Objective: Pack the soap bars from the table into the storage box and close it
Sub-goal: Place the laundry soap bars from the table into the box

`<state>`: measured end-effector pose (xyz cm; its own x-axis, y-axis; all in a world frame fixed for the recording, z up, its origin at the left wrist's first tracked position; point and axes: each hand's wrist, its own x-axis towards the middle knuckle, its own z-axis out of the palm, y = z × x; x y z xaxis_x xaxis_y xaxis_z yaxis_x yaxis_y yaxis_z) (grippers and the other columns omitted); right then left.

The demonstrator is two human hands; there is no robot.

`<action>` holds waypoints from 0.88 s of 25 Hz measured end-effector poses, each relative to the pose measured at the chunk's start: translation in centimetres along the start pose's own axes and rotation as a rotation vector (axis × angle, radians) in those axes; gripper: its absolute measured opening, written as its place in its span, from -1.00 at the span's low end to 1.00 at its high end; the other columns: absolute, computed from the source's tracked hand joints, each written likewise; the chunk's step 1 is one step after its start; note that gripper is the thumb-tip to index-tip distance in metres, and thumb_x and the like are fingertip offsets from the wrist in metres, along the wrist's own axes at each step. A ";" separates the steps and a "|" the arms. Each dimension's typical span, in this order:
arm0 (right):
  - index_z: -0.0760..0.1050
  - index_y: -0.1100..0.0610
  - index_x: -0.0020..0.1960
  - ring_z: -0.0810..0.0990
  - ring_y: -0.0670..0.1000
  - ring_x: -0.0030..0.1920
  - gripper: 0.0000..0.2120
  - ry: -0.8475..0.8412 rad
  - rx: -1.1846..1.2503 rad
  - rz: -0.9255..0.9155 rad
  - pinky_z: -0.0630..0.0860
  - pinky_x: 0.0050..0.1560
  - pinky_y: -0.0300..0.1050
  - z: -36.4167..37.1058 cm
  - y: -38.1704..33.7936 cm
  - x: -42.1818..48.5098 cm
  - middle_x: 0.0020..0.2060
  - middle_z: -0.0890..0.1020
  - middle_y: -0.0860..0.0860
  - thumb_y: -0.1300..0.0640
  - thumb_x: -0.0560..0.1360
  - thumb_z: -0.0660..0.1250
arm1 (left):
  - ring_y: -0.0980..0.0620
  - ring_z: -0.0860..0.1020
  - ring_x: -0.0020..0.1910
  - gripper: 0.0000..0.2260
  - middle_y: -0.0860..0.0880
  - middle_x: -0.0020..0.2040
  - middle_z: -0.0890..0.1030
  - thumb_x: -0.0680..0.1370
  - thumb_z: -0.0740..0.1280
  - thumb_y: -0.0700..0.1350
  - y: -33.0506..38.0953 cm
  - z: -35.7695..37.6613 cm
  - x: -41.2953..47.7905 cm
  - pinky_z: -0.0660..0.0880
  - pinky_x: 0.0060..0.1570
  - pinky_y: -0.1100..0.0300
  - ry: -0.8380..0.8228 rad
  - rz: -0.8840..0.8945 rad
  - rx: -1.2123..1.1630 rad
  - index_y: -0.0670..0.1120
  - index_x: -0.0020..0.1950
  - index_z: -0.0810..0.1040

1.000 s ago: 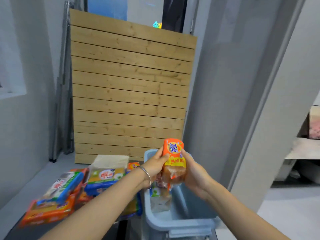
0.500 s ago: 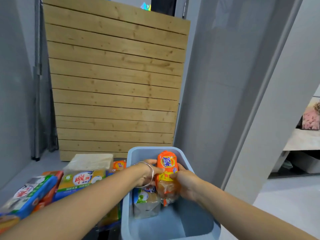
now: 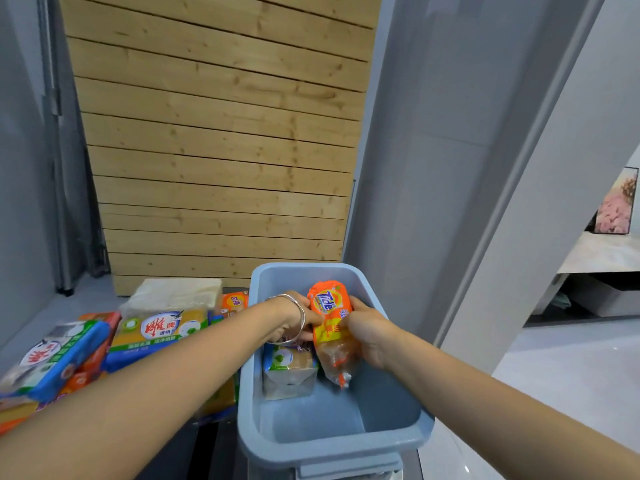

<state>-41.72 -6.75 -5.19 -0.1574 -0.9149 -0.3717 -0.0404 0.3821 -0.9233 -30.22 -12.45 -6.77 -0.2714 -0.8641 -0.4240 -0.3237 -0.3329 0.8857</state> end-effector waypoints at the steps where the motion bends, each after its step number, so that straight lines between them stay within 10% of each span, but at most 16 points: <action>1: 0.36 0.12 0.37 0.58 0.08 -0.13 -0.57 0.005 -0.053 -0.024 0.56 -0.16 -0.06 0.0 0.1 0.1 0.08 0.60 0.17 0.39 0.55 0.13 | -0.16 0.57 -0.02 -0.74 -0.24 0.07 0.58 0.47 0.37 -0.28 -0.1 0.0 0.0 0.51 0.18 -0.07 0.005 -0.005 0.067 -0.26 0.15 0.50; 4: 0.36 0.12 0.38 0.57 0.10 -0.08 -0.57 0.014 -0.103 -0.021 0.57 -0.17 -0.06 0.1 0.3 1.1 0.22 0.56 0.21 0.37 0.54 0.17 | -0.16 0.57 -0.05 -0.92 -0.21 -0.10 0.53 0.47 0.35 -0.29 0.1 0.1 0.1 0.49 0.21 -0.08 0.026 -0.016 0.169 -0.20 -0.09 0.47; 9: 0.40 0.27 0.35 0.56 0.24 0.21 -0.62 0.021 -0.294 0.099 0.48 0.24 0.18 0.4 0.9 2.6 0.25 0.54 0.27 0.38 0.55 0.14 | -0.03 0.55 -0.18 -0.76 -0.17 -0.11 0.55 0.53 0.28 -0.28 0.4 0.0 0.2 0.49 0.23 0.09 0.011 -0.144 0.239 -0.29 0.19 0.48; 13: 0.28 0.20 0.46 0.51 0.18 0.28 -0.56 0.007 -0.233 0.004 0.49 0.26 0.04 0.2 0.0 1.2 0.37 0.45 0.19 0.34 0.59 0.12 | -0.10 0.52 0.16 -0.56 -0.15 0.21 0.53 0.50 0.32 -0.24 1.6 -1.0 -1.4 0.45 0.24 0.09 0.169 0.210 0.429 -0.19 0.38 0.37; 18: 0.34 0.14 0.43 0.45 -0.09 0.18 -0.56 -0.001 -0.286 -0.364 0.47 -0.17 -0.50 0.1 -2.7 -2.8 0.44 0.37 0.06 0.25 0.57 0.25 | -0.08 0.52 0.22 -0.62 -0.21 0.23 0.56 0.46 0.36 -0.31 2.8 -6.8 -6.0 0.41 0.08 0.28 0.268 0.554 0.293 -0.21 0.28 0.47; 22: 0.38 0.05 0.39 0.42 0.01 0.38 -0.56 -0.167 -0.345 -0.455 0.42 0.24 -0.19 4.5 -3.7 -5.4 0.42 0.38 0.04 0.16 0.53 0.33 | -0.05 0.49 0.25 -0.57 -0.13 0.28 0.52 0.46 0.40 -0.20 -1.6 -14.9 -8.6 0.37 0.16 0.23 0.386 0.439 0.443 -0.18 0.31 0.44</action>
<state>-36.25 -3.84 -0.22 0.1068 -0.9941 0.0180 -0.3903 -0.0586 -0.9188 -13.82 -10.10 -1.69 -0.1483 -0.9815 0.1214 -0.6165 0.1878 0.7646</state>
